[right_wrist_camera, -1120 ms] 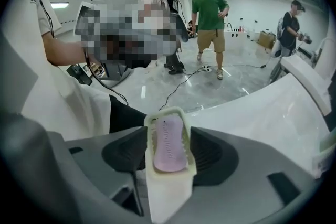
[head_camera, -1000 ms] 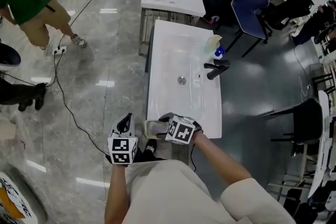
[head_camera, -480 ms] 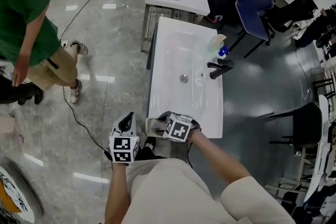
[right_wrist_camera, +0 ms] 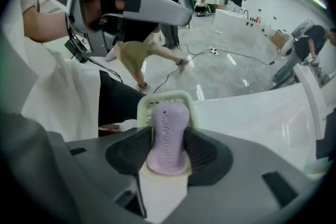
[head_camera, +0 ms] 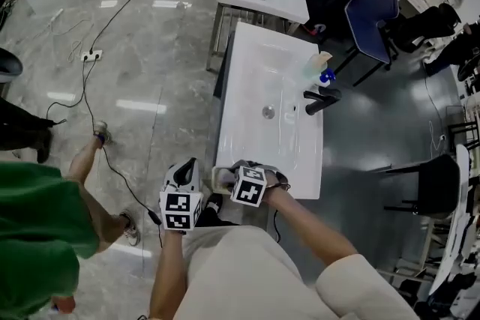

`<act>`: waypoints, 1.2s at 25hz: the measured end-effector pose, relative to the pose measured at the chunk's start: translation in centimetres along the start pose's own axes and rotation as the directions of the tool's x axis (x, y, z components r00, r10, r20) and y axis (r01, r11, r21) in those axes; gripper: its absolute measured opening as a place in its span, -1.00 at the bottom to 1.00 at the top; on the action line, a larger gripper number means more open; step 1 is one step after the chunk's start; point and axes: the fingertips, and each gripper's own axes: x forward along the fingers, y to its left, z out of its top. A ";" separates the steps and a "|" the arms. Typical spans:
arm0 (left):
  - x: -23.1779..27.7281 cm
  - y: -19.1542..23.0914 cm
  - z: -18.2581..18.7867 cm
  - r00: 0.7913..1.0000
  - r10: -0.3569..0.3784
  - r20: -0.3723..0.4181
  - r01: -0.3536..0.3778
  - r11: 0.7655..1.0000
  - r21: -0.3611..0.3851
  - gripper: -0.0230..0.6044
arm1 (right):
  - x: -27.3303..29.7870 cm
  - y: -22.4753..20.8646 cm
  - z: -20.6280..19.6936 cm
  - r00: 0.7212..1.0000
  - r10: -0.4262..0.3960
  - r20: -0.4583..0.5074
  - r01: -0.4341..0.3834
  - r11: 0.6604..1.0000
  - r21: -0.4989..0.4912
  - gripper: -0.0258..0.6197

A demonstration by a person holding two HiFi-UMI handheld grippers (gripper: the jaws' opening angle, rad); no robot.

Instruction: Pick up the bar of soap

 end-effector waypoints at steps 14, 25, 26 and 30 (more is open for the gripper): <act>-0.1 -0.9 -0.8 1.000 -0.016 -0.017 0.016 1.000 0.010 -0.91 | 0.6 0.1 0.1 0.990 -0.015 -0.140 0.006 0.998 -0.064 -0.32; -0.6 -0.5 -1.2 0.999 -0.028 -0.019 0.027 0.999 -0.022 -0.91 | 0.6 0.1 0.0 0.989 -0.018 -0.147 0.009 0.998 -0.064 -0.32; -0.6 -0.4 -1.2 0.999 -0.027 -0.019 0.027 0.999 -0.022 -0.91 | 0.6 0.0 0.0 0.989 -0.019 -0.150 0.009 0.998 -0.065 -0.32; -0.6 -0.2 -1.4 0.999 -0.027 -0.021 0.027 1.000 -0.015 -0.91 | 0.8 -0.1 0.0 0.988 -0.021 -0.152 0.011 0.998 -0.067 -0.32</act>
